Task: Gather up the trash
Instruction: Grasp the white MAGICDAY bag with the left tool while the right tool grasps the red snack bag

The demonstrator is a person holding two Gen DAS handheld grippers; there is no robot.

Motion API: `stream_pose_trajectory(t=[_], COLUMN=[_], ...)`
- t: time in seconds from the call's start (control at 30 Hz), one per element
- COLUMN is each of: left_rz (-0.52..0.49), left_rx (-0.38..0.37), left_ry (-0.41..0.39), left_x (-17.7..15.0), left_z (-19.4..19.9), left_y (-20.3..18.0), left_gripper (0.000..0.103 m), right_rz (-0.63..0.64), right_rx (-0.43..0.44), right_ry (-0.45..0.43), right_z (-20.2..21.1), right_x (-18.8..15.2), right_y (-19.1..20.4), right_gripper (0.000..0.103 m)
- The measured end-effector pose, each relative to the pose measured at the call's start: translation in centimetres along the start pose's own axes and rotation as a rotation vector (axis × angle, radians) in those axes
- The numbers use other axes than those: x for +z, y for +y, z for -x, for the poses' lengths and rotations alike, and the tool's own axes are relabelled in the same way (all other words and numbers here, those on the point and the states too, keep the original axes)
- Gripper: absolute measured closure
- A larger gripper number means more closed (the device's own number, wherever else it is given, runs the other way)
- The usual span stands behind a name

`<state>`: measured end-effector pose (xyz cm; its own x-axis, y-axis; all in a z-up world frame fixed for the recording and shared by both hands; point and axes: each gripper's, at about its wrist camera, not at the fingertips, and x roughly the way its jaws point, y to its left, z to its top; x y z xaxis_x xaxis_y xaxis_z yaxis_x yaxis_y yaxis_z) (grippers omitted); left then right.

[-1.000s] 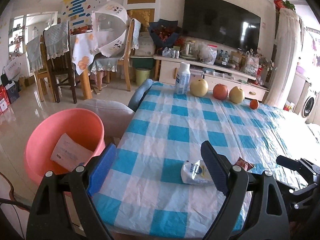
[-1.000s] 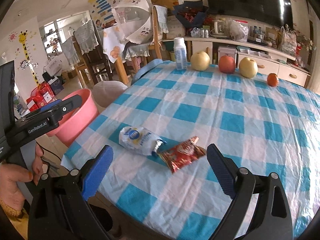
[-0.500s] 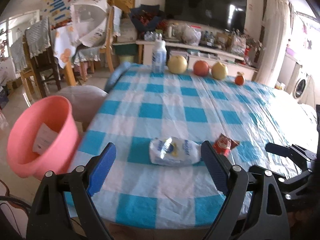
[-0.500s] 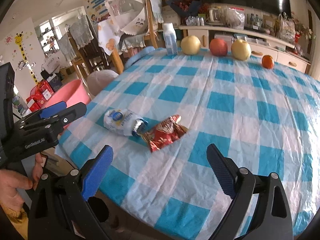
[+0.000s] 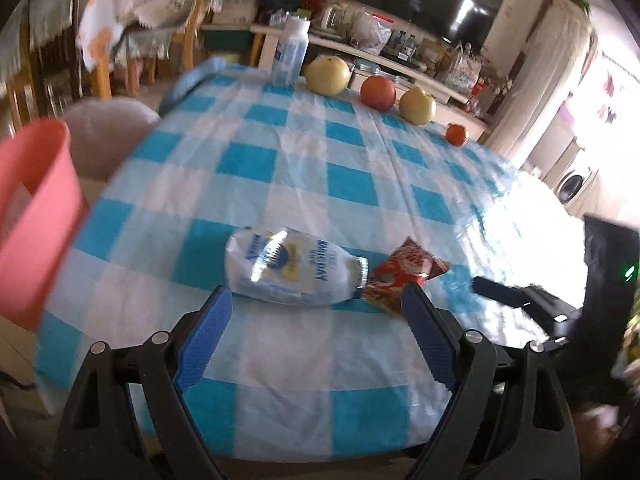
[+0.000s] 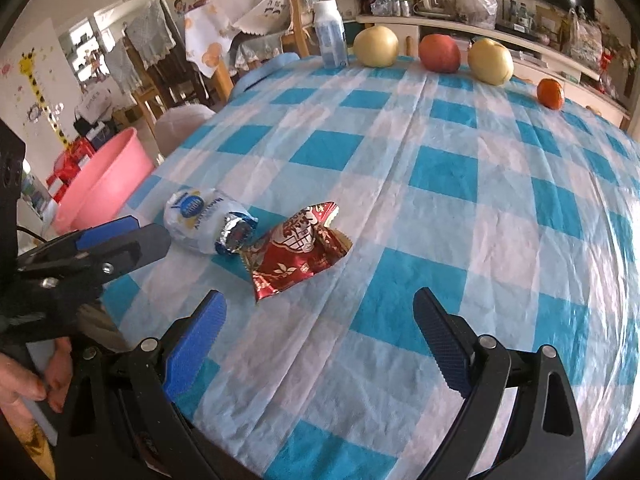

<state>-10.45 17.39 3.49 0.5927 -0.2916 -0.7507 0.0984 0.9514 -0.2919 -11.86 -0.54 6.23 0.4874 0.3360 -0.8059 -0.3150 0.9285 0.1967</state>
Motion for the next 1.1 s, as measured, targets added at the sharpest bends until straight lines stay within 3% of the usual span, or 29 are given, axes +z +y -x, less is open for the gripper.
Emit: stream_pose_trajectory(t=[0.13,0.47,0.83,1.1], left_rz=[0.096,0.146,-0.035,-0.102], left_rx=[-0.057,-0.01,0.184,0.262], left_ry=[0.023,0.062,0.099,0.106], left_x=[0.4,2.0,3.7,4.3], left_z=[-1.1,-4.1,-7.3,-8.4], left_y=[0.7,0.2,-2.0,-2.5], left_gripper=[0.016,0.016,0.016,0.023], right_rz=[0.037,0.079,-0.013,0.006], right_rx=[-0.017,-0.007,0.052,0.042], right_ry=[0.014,0.051,0.073,0.096], right_z=[-0.7,-1.8,-1.6,-2.8], right_x=[0.4,1.5,2.3,2.7], right_y=[0.4,1.0,-1.0,-0.5], right_gripper=[0.01,0.01,0.01,0.009])
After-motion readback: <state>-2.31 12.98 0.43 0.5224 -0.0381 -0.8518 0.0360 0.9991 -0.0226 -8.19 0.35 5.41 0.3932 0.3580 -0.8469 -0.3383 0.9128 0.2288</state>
